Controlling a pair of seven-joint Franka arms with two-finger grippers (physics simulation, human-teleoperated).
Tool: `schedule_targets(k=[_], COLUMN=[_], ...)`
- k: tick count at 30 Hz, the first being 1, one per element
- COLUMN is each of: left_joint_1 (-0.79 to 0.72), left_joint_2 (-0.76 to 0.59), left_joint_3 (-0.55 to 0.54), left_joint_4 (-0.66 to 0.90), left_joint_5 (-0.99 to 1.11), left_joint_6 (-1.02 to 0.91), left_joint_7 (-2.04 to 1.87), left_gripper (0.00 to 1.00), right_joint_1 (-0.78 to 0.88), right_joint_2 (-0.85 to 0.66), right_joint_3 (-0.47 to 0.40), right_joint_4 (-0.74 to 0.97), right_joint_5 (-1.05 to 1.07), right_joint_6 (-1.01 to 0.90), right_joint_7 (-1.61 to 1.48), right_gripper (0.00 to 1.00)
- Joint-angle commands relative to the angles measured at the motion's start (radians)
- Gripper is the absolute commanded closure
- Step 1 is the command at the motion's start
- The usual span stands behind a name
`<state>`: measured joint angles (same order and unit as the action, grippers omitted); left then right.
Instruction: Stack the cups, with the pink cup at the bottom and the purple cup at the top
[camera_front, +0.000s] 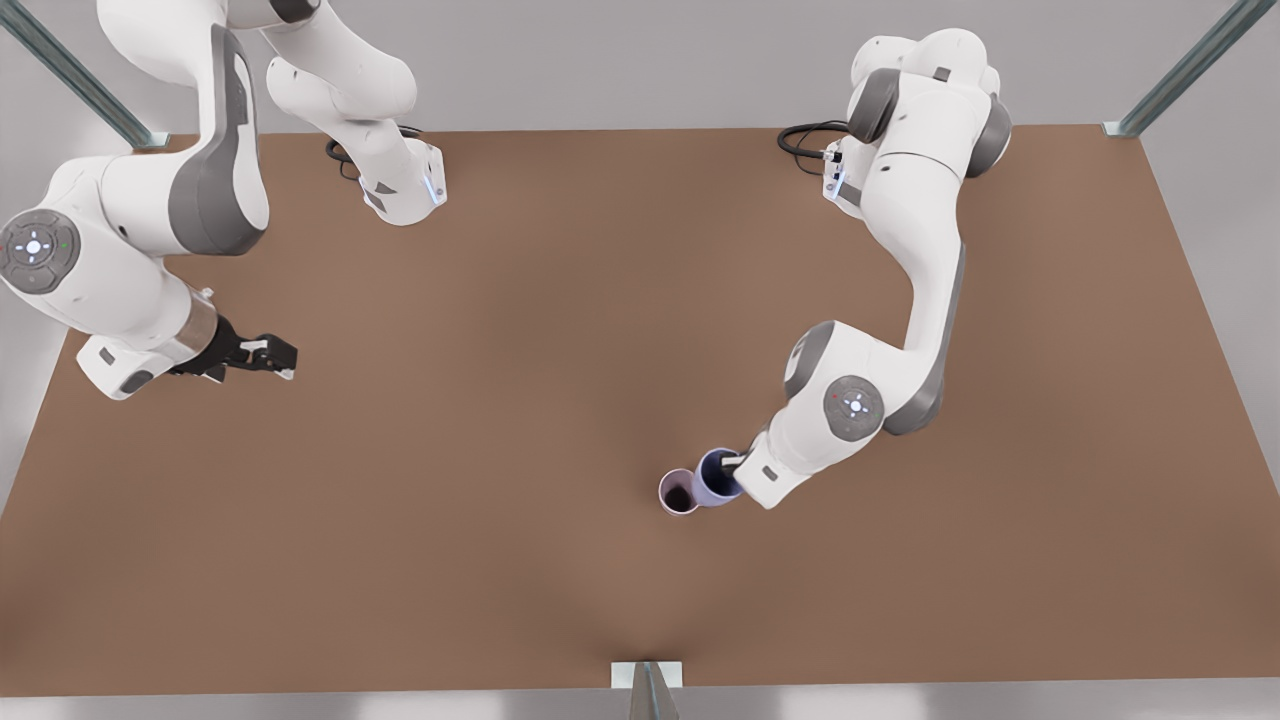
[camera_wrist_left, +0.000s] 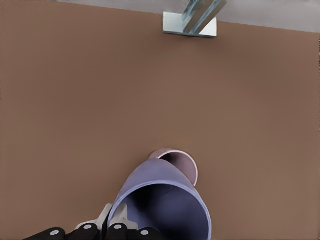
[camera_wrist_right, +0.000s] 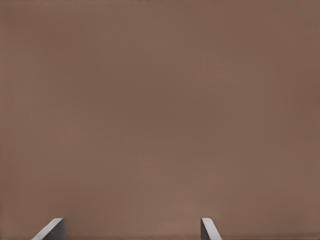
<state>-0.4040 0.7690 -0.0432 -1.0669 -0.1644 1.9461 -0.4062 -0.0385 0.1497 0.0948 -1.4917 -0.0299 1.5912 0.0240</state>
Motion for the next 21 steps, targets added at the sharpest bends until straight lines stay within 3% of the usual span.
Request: schedule_targets(k=[1, 21], left_joint_1=[0.001, -0.022], left_joint_2=[0.001, 0.024], left_joint_3=[0.0, -0.035], left_joint_4=[0.001, -0.03], left_joint_5=[-0.004, -0.053], left_joint_6=[0.093, 0.074], left_joint_7=[-0.299, -0.319], left_gripper=[0.79, 0.79], right_joint_1=[-0.003, -0.007], right_joint_2=[0.001, 0.005], right_joint_3=[0.0, -0.001], right_joint_4=[0.001, 0.001], right_joint_5=[0.001, 0.002], right_joint_6=[-0.002, -0.002], right_joint_7=[0.103, 0.102], right_gripper=[0.0, 0.0])
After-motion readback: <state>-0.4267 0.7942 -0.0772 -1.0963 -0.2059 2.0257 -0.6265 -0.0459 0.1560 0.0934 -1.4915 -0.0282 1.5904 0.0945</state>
